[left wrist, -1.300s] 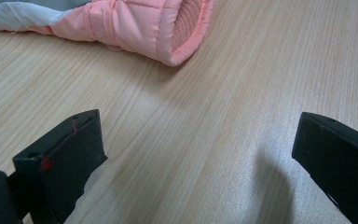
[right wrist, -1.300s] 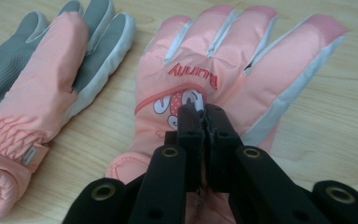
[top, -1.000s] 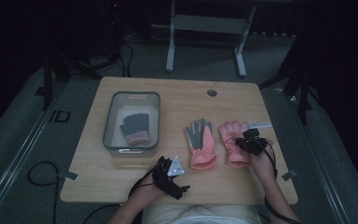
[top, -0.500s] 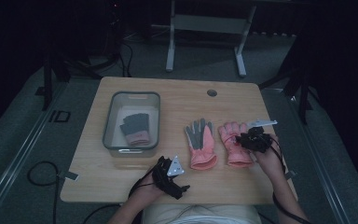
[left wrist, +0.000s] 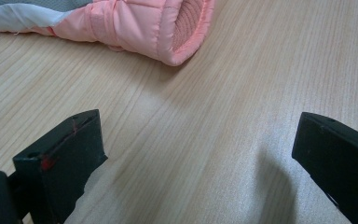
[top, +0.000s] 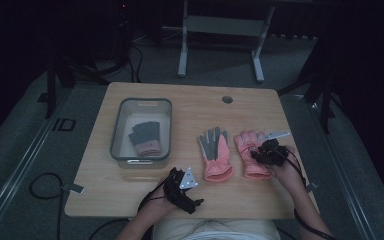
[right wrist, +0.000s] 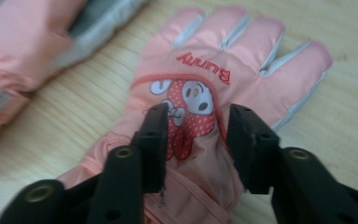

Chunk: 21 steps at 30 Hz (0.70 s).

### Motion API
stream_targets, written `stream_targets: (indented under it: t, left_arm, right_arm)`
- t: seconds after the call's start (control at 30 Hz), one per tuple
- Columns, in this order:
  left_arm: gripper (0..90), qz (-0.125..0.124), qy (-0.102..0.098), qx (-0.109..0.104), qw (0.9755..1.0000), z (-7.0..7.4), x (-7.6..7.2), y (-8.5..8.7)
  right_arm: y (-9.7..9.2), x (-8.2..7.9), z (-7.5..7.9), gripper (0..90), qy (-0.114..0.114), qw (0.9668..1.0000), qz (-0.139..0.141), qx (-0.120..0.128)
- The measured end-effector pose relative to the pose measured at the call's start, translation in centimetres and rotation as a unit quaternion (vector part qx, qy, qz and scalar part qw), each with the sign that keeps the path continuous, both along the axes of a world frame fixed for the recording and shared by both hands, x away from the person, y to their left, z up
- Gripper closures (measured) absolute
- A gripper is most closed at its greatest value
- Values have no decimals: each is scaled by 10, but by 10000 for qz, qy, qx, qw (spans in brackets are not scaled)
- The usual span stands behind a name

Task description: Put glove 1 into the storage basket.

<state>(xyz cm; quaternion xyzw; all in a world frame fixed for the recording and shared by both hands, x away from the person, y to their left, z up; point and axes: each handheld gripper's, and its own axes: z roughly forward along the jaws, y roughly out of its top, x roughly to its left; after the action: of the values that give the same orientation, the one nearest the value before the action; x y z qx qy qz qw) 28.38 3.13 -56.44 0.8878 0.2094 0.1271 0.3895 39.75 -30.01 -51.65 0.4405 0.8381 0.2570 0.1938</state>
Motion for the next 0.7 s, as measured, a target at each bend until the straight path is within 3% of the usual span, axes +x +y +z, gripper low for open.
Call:
stream_targets:
  t: [0.23, 0.33, 0.4, 0.53, 0.6, 0.63, 0.7]
  left_arm:
    - [18, -11, 1, 33, 10000, 0, 0, 0]
    - [18, 5, -5, 13, 10000, 0, 0, 0]
    - [18, 17, -20, 25, 10000, 0, 0, -1]
    - [18, 16, -89, 38, 10000, -1, -1, -1]
    - [18, 19, -74, 52, 10000, -1, 0, -1]
    - [18, 21, -65, 43, 10000, -1, 1, -1]
    - [18, 27, -48, 30, 10000, -1, 1, 0]
  right_arm:
    - [8, -1, -8, 801, -22, 9998, -158, -81]
    - [9, -1, -7, 844, -22, 9996, -281, -29]
    - [7, -2, -6, 858, -18, 9992, -385, 135]
    - [5, -6, 6, 868, -109, 9973, -648, 314]
    - [6, -7, 8, 869, -152, 9971, -664, 335]
    - [6, -9, 17, 870, -237, 9966, -633, 474]
    - [7, -9, 24, 870, -328, 9963, -659, 436]
